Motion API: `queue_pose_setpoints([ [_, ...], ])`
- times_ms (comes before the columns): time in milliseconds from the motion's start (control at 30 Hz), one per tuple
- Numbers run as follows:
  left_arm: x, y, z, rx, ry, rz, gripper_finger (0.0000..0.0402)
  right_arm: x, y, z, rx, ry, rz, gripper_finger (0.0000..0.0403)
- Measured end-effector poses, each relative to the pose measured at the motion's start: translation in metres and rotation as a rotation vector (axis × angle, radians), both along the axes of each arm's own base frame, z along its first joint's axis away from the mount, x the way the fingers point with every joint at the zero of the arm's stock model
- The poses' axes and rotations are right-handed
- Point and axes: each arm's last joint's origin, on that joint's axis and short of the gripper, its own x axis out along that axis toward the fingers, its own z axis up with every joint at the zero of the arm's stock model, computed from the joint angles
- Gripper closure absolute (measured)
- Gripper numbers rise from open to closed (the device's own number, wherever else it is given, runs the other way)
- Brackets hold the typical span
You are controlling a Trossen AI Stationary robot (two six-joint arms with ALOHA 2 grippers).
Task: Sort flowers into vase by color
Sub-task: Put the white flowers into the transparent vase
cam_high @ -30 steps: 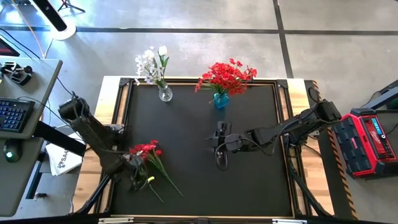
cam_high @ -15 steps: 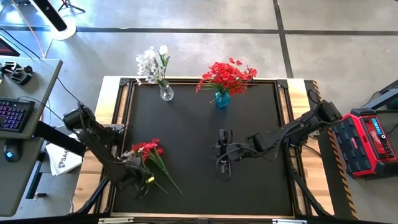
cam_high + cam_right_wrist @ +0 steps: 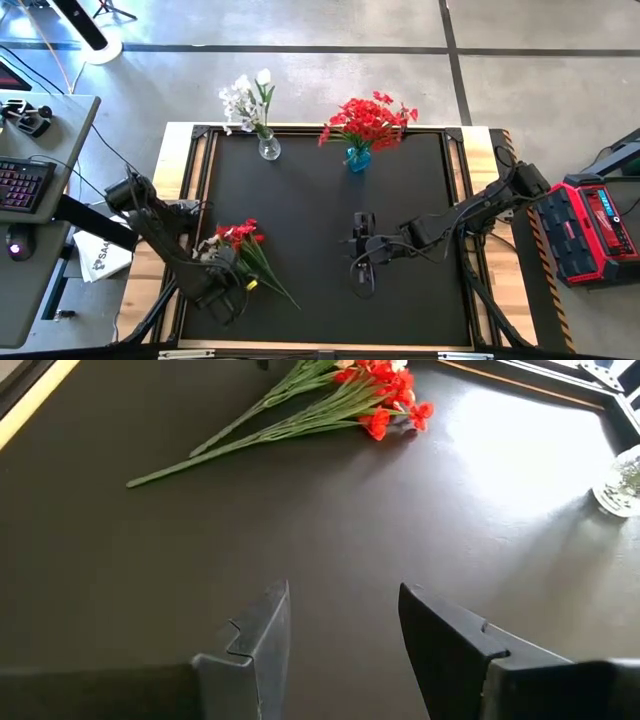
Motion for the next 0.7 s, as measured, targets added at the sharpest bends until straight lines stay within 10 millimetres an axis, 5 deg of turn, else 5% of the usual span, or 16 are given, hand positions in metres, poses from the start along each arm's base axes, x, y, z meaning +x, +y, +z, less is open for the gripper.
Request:
queue_pose_setpoints([
  [700, 0.017, 0.023, -0.016, -0.021, 0.159, 0.175, 0.0078, -0.006, 0.007, -0.004, -0.013, 0.048, 0.027, 0.0242],
])
